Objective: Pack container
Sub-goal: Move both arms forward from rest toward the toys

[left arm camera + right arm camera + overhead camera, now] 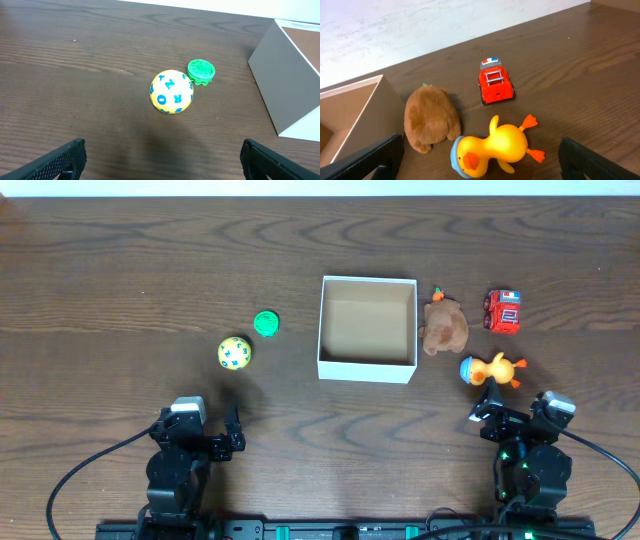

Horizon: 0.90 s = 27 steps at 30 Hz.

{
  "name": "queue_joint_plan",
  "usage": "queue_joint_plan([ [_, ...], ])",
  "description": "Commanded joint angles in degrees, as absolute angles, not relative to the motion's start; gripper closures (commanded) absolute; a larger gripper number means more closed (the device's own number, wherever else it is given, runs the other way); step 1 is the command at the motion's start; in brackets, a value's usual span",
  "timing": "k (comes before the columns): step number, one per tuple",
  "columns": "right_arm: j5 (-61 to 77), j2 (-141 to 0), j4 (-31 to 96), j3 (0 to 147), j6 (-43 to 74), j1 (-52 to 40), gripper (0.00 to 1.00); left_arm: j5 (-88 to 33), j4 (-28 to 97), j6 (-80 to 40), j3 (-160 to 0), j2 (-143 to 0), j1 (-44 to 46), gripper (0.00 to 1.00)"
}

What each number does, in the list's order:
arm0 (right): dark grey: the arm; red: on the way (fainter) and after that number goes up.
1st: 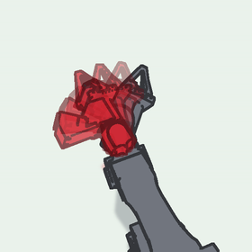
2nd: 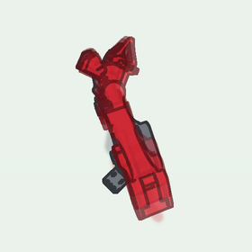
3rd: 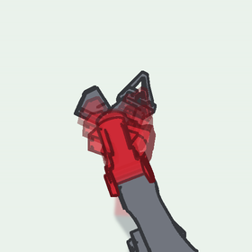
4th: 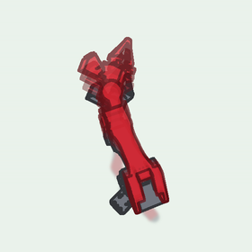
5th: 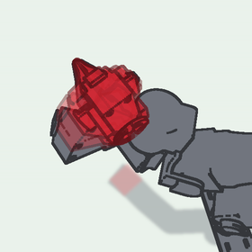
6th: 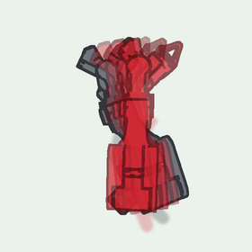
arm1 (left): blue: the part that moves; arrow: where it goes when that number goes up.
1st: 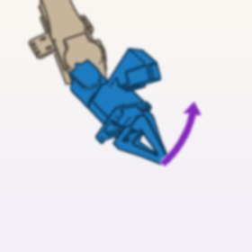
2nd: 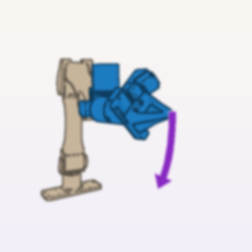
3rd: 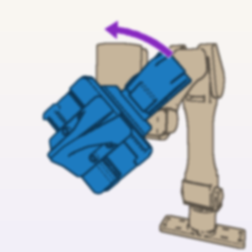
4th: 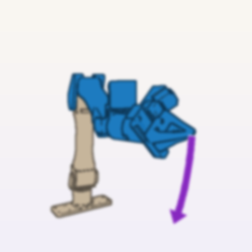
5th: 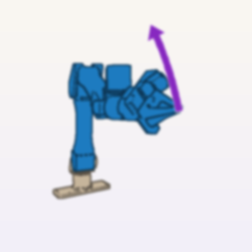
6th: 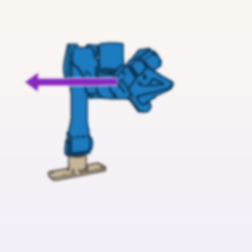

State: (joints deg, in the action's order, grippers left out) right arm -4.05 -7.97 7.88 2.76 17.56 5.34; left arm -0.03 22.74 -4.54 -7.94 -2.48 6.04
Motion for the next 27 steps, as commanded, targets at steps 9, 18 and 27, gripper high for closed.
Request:
queue_joint_plan([
  [9,-4.08,-7.49,7.75,2.11,18.2,4.1,0.01,-0.25,23.16,-5.04,-6.85,-2.15,5.69,0.02],
  [18,-4.08,-7.49,7.75,2.11,18.22,4.1,0.01,-0.25,23.16,-5.04,-6.85,-2.15,5.69,0.02],
  [27,-4.08,-7.49,7.75,2.11,18.2,4.1,0.01,0.43,21.96,-4.82,-6.85,-2.15,5.69,0.02],
])
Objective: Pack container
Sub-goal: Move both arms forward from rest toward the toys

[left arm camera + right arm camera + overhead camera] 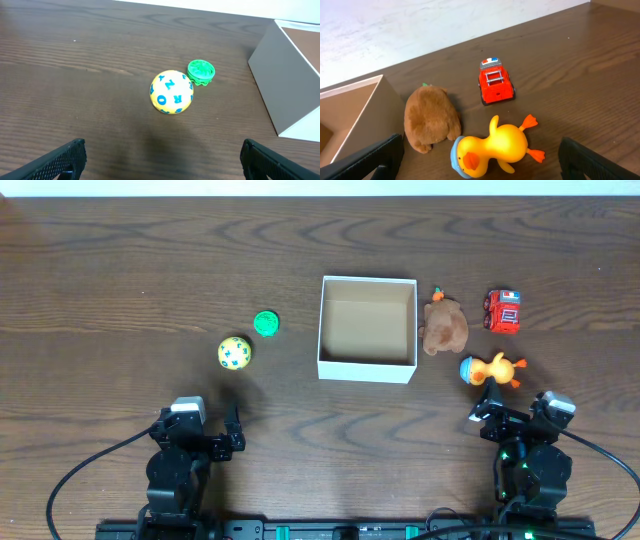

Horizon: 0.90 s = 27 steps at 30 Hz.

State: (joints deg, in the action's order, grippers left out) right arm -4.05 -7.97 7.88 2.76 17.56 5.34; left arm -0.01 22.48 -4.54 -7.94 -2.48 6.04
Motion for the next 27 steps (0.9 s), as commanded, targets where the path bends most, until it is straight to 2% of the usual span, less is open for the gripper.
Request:
queue_joint_plan([
  [1,-4.08,-7.49,7.75,2.11,18.22,4.1,0.01,0.43,21.98,-4.82,-6.85,-2.15,5.69,0.02],
  [10,-0.95,-7.49,6.59,2.11,19.99,4.1,0.01,0.38,21.5,-5.1,-6.87,-2.15,5.69,0.02],
  [15,2.68,-7.49,6.37,2.11,26.37,4.1,0.01,0.4,21.34,-8.62,-7.09,-2.15,5.69,0.02],
  [22,7.57,-9.21,7.57,5.54,19.4,4.1,0.01,0.49,21.71,-11.75,-11.7,-5.67,5.69,0.02],
  [27,7.49,-17.58,13.65,15.62,15.05,4.1,0.01,2.2,22.13,-11.73,-20.05,-17.06,5.67,0.02],
])
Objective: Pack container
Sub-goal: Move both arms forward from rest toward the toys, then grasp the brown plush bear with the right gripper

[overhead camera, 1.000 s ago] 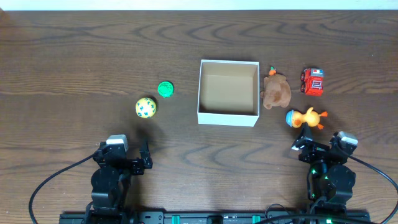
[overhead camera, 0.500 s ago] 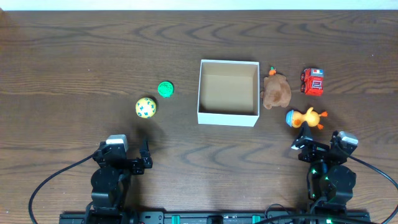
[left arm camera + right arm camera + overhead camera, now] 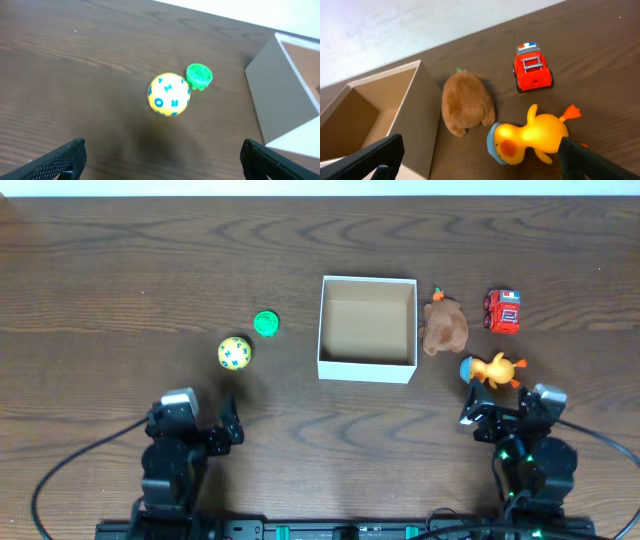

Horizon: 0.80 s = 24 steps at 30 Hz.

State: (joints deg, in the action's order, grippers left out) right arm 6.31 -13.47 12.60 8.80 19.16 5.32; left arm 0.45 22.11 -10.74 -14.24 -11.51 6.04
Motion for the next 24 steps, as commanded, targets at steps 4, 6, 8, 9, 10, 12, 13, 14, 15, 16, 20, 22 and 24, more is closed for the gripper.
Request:
queue_joint_plan([
  [4,7.35,-29.12,18.5,26.13,14.04,4.1,0.01,2.42,24.03,-11.7,-28.01,-28.77,5.67,0.02],
  [6,7.38,-35.99,22.09,32.64,14.04,4.1,0.01,2.42,25.5,-11.7,-32.53,-34.98,5.67,0.02],
  [8,7.4,-42.83,25.98,39.44,13.8,4.03,0.01,2.42,27.51,-11.68,-37.32,-40.99,5.67,0.02],
  [9,7.79,-46.63,28.12,43.29,12.75,3.99,0.01,2.42,28.45,-11.68,-39.55,-43.66,5.67,0.02],
  [10,7.79,-49.84,29.98,46.74,11.7,3.88,0.01,2.42,29.63,-11.68,-42.15,-46.61,5.58,0.02],
  [12,7.77,-57.6,34.46,54.89,9.13,3.2,0.01,2.39,31.86,-11.66,-46.87,-51.75,4.97,0.02],
  [13,7.73,-60.86,36.47,58.41,8.08,2.7,0.01,2.39,32.73,-11.68,-48.82,-53.82,4.54,0.02],
  [14,7.73,-63.99,38.52,61.76,6.96,2.13,0.01,2.37,33.65,-11.68,-50.7,-55.79,4.03,0.02],
  [15,7.64,-67.46,40.93,65.49,5.78,1.41,0.01,2.37,34.7,-11.68,-52.73,-57.8,3.42,0.02],
  [16,7.22,-70.78,43.31,68.99,4.97,0.58,0.01,2.37,35.53,-11.68,-54.33,-59.4,2.87,0.02],
  [20,3.16,-82.85,50.04,78.98,4.6,-2.31,0.01,2.35,37.74,-11.68,-58.67,-64.82,0.27,0.02],
  [22,2.85,-87.29,49.17,80.12,4.62,-2.55,0.01,2.35,38.28,-11.68,-58.96,-66.22,-0.75,0.02],
  [24,4.01,-91.11,47.48,80.12,4.64,-2.46,0.01,2.35,39.68,-11.68,-58.96,-67.51,-1.65,0.02],
])
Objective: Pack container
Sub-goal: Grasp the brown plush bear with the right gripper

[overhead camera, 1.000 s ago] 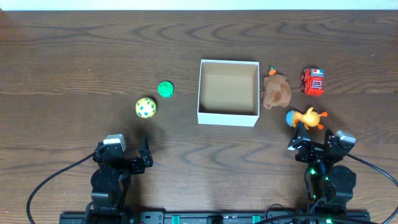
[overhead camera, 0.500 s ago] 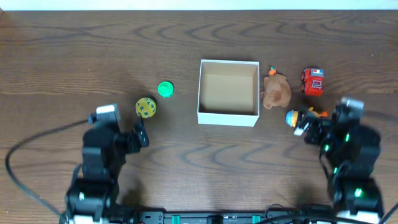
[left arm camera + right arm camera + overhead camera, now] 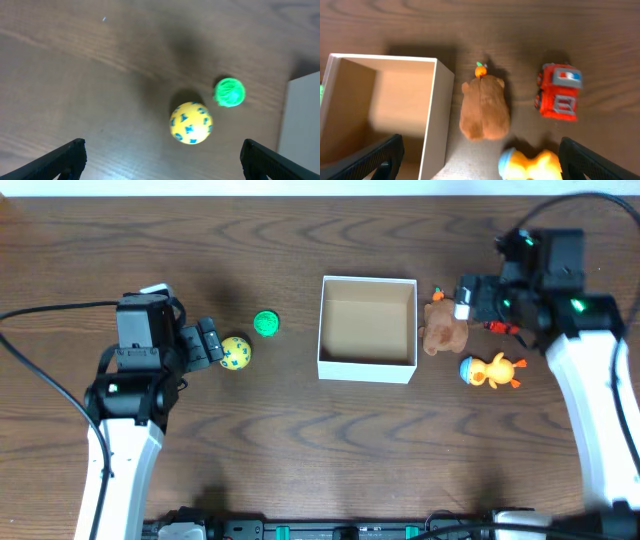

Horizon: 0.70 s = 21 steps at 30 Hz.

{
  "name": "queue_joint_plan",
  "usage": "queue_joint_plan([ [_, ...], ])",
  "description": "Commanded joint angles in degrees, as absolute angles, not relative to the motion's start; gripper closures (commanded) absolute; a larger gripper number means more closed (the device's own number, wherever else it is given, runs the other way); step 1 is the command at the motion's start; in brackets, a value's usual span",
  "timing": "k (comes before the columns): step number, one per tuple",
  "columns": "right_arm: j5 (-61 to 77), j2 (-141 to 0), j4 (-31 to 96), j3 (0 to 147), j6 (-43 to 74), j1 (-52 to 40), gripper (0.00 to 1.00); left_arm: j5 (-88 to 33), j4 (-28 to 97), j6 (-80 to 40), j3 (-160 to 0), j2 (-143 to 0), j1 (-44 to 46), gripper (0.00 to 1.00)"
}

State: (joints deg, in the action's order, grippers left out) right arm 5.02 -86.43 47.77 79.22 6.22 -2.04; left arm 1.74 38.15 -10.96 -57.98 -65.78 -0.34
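Note:
An open white box (image 3: 367,330) with a brown inside stands mid-table. To its left lie a yellow ball with blue letters (image 3: 235,352) and a small green disc (image 3: 265,323). Right of the box are a brown plush (image 3: 445,328), a red toy truck (image 3: 559,98) and a yellow duck (image 3: 492,370). My left gripper (image 3: 205,343) hangs open, just left of the ball (image 3: 191,123). My right gripper (image 3: 468,298) is open above the plush (image 3: 485,107) and holds nothing.
The dark wooden table (image 3: 320,450) runs to a pale edge at the far side. Black cables trail from both arms toward the front edge. The box's near wall (image 3: 436,120) stands close beside the plush.
Both arms have left the front edge and now hang high over the toys, the left by the ball, the right by the plush. The jaws stay open and the toys lie as before.
At the first two moments both arms rested low at the front edge, looking along the table at unmoved toys. Then both wrists had lifted a little. Now they look down on the ball and the plush from above.

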Motion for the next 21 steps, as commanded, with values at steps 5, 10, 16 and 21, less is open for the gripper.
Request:
queue_joint_plan([
  [5,7.01,-99.59,45.17,80.12,4.64,-2.22,0.01,2.35,42.48,-11.68,-58.96,-70.17,-2.83,0.02],
  [10,7.09,-107.24,43.48,80.12,4.67,-2.48,0.01,2.37,42.61,-11.68,-58.96,-71.77,-2.83,0.02],
  [16,7.09,-114.69,40.97,80.12,4.67,-3.46,0.01,2.35,42.7,-11.7,-58.94,-73.03,-2.83,0.02],
  [21,6.92,-117.19,40.58,80.12,4.64,-3.62,0.34,2.35,43.72,-11.7,-58.94,-73.32,-2.83,0.02],
])
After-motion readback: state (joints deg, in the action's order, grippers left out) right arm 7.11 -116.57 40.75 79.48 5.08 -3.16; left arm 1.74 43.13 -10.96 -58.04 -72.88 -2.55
